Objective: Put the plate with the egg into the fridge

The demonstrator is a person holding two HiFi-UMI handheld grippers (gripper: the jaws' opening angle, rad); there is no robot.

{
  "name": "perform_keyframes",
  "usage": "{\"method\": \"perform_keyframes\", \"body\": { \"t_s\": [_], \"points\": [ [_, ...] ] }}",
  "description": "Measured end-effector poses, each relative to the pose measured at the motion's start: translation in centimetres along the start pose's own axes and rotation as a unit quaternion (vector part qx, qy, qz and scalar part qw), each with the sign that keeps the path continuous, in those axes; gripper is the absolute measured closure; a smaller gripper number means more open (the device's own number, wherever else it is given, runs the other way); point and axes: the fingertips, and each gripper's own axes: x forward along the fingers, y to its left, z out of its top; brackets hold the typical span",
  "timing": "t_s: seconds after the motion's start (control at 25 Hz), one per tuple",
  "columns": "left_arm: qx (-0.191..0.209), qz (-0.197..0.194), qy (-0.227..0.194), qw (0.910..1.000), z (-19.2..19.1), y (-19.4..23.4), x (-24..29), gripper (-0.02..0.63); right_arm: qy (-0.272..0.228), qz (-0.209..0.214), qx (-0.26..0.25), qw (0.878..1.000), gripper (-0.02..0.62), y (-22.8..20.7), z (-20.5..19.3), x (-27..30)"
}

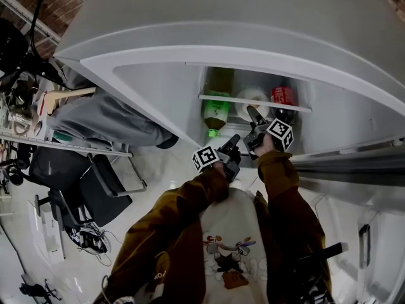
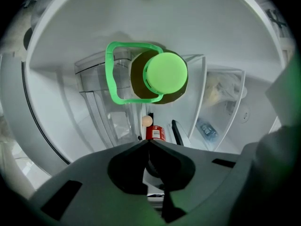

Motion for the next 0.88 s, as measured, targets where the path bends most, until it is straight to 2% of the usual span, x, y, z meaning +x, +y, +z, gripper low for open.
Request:
{"method": "perform_keyframes", "body": {
  "t_s": [0.08, 0.12, 0.4, 0.88],
  "points": [
    [0.001, 0.0, -0.001, 1.0, -0.1, 0.0, -0.1, 0.595, -0.001, -0.003, 0.004, 1.0, 0.136, 0.4, 0.0, 0.2],
    [0.001, -0.001, -0.001, 1.0, -0.1, 0.0, -0.1, 0.595, -0.002, -0.003, 0.008, 1.0, 0.129, 0.5, 0.1, 0.2],
    [0.005, -0.001, -0.002, 1.0, -0.2, 0.0, -0.4, 0.595, -0.009, 0.007, 0.024, 1.0, 0.123, 0.2, 0.2, -0.3],
    [0.014, -0.001, 0.0, 0.9999, -0.4, -0.4, -0.4, 0.597, -0.009, -0.002, 0.038, 0.999, 0.12, -0.7, -0.1, -1.0]
  ]
}}
